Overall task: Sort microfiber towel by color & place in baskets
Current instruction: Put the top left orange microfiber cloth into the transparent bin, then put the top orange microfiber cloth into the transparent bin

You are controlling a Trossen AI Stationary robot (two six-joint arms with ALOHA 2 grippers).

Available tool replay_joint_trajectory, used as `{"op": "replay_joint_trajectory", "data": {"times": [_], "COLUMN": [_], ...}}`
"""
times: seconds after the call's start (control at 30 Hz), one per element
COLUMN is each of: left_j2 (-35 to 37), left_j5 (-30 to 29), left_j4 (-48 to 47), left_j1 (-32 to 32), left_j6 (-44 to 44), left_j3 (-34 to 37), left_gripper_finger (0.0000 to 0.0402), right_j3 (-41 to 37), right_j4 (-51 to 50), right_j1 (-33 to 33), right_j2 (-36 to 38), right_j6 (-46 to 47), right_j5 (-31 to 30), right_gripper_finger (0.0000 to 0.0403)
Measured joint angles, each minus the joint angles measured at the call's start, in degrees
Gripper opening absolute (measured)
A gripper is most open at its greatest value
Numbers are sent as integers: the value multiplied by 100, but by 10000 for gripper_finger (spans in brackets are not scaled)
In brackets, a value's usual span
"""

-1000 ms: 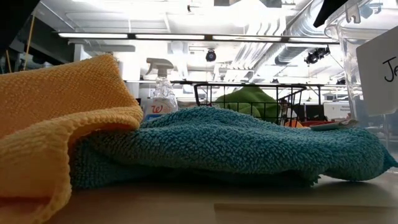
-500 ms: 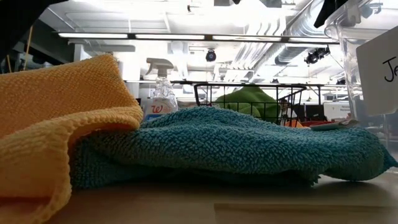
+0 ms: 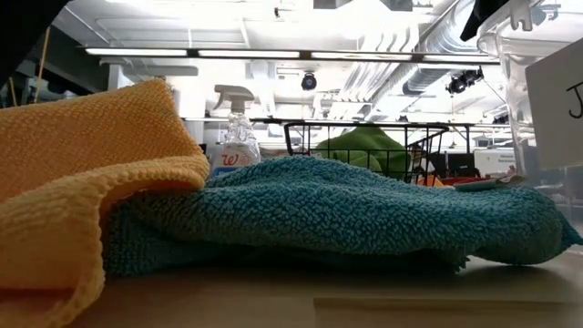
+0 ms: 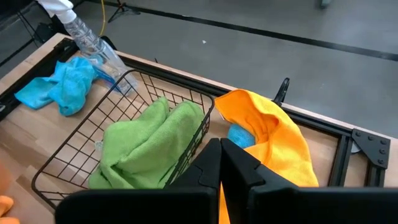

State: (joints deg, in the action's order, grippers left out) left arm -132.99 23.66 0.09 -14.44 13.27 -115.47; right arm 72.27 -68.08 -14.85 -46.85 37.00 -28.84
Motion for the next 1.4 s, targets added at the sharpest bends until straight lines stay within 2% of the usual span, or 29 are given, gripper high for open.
{"op": "replay_joint_trajectory", "data": {"times": [0.1, 0.27, 0.47, 0.63, 0.77, 0.93, 1.07, 1.17, 1.23, 1.3, 1.4], "left_j2": [92, 81, 82, 96, 65, -200, -281, -175, -118, -110, -32], "left_j5": [-11, -267, -749, -1092, -1302, -975, -1622, -1355, -1340, -1958, -3511], "left_j4": [-738, -1883, -2493, -2291, -2165, -1994, -1983, -1979, -2069, -2059, -2604], "left_j1": [20, -39, -200, -336, -278, -139, -17, 76, 25, -23, 77], "left_j6": [-587, -1999, -3685, -4986, -5354, -5512, -5265, -5103, -5461, -5545, -5167], "left_j3": [-302, -978, -1409, -1650, -1639, -1645, -1628, -1637, -1643, -1643, -1756], "left_gripper_finger": [247, 250, 250, 250, 250, 250, 250, 250, 250, 250, 250], "right_j3": [0, 0, 0, 0, 0, 0, 0, 0, 0, 0, 0], "right_j4": [-3, -1, 1, 1, 1, 1, -1, -3, -5, -23, -31], "right_j1": [0, 0, 0, 0, 0, -10, -9, -11, -11, -11, -11], "right_j2": [0, 0, 0, 0, 0, -1, -2, -2, 0, 0, 0], "right_j6": [1, 1, 14, 10, 6, 6, 27, 16, 12, 10, 9], "right_j5": [-14, -14, -13, -9, -7, -3, 24, 19, 20, 37, 305], "right_gripper_finger": [1, 1, 1, 1, 1, 1, 1, 1, 1, 1, 1]}}
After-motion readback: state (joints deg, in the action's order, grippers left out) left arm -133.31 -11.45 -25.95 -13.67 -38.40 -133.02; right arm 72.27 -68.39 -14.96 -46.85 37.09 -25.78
